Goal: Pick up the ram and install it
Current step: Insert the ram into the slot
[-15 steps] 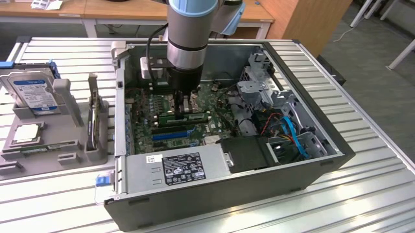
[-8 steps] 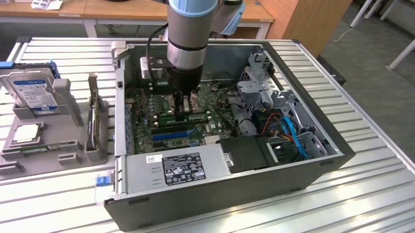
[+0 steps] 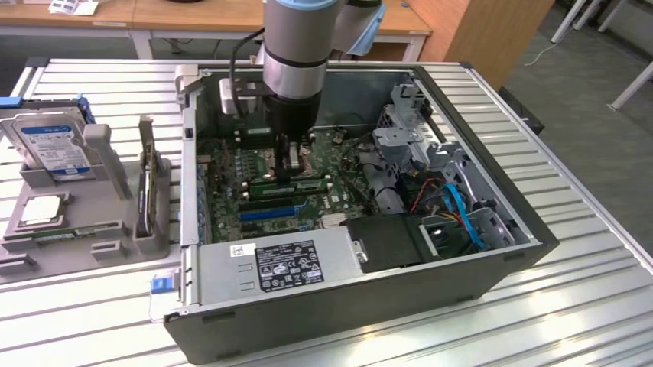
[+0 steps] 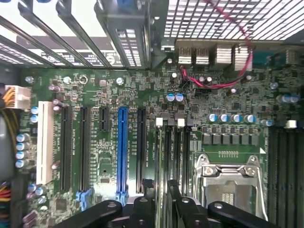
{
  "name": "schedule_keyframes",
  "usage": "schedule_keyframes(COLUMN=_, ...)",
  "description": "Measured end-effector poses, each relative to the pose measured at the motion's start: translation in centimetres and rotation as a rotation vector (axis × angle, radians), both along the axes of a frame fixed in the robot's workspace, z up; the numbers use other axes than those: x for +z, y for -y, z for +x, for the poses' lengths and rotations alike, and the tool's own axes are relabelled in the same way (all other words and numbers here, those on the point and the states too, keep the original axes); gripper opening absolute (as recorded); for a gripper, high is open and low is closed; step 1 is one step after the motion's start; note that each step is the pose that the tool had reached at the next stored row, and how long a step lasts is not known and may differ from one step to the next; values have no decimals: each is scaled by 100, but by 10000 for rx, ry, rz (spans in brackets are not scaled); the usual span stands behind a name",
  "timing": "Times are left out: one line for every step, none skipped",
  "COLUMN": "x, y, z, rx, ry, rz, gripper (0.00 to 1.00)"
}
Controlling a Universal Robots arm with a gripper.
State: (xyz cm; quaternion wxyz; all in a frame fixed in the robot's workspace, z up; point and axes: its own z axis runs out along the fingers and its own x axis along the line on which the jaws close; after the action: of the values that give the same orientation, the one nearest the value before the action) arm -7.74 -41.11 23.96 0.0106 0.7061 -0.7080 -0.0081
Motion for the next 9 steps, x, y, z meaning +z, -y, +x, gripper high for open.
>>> schedule_keyframes(x=28, y=0, z=0, rx=-1, ry=0, rz=1, gripper=25)
schedule_keyframes(x=59, y=0, z=0, rx=0, ry=0, rz=0, gripper=25)
schedule_keyframes(x=94, y=0, z=0, rx=0, ry=0, rz=0, gripper=25)
schedule_keyframes(x=128, y=0, z=0, rx=-1, ry=0, rz=0, gripper=25)
schedule_keyframes(x=163, y=0, z=0, rx=-1, ry=0, rz=0, gripper=25)
schedule_keyframes(x=201, y=0, z=0, rx=-1, ry=0, rz=0, gripper=25)
schedule_keyframes(x=233, y=0, z=0, rx=-1, ry=1, rz=2, gripper=25)
schedule_keyframes(x=256, y=0, z=0, rx=0, ry=1, rz=1, gripper=25)
schedule_keyframes(x=268, y=0, z=0, rx=0, ry=0, rz=0, gripper=25)
